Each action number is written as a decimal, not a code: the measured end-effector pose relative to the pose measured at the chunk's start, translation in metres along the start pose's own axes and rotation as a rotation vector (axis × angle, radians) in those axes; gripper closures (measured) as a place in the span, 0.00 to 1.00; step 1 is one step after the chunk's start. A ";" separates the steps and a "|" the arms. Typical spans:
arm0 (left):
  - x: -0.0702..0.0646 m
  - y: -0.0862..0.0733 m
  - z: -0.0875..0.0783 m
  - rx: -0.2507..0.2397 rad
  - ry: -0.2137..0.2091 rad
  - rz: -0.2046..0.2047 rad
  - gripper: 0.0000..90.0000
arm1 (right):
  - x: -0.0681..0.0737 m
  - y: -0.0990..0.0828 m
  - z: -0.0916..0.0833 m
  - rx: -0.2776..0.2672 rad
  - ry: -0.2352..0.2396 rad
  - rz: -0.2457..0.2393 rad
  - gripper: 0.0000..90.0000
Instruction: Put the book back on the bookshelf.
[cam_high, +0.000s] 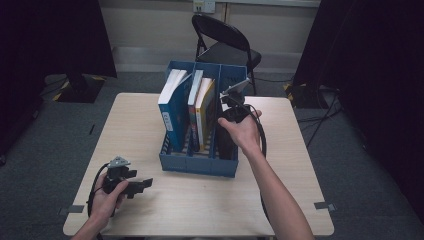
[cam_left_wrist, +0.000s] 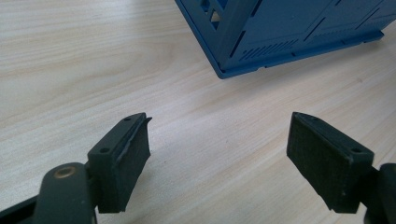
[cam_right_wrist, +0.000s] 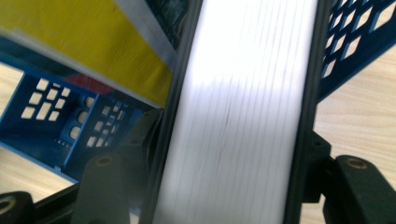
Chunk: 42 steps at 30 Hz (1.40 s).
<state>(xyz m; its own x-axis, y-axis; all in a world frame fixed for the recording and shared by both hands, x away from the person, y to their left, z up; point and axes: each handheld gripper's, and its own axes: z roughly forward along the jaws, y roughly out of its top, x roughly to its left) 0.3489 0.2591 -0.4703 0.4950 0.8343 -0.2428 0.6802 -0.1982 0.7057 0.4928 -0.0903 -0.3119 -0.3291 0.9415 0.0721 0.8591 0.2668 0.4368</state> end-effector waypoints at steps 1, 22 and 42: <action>0.000 0.000 0.000 0.000 -0.001 0.000 0.23 | 0.000 0.000 0.000 0.000 0.000 0.000 0.42; 0.000 0.000 0.000 0.005 0.003 -0.004 0.23 | -0.014 -0.080 0.028 -0.217 0.090 -0.094 0.49; 0.001 0.001 0.002 0.011 0.014 -0.017 0.23 | -0.021 -0.108 0.048 -0.385 0.133 -0.110 0.54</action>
<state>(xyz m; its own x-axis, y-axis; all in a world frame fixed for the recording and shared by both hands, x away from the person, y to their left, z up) 0.3511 0.2592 -0.4716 0.4756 0.8447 -0.2454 0.6946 -0.1895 0.6940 0.4259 -0.1285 -0.4034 -0.4804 0.8701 0.1104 0.6148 0.2443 0.7499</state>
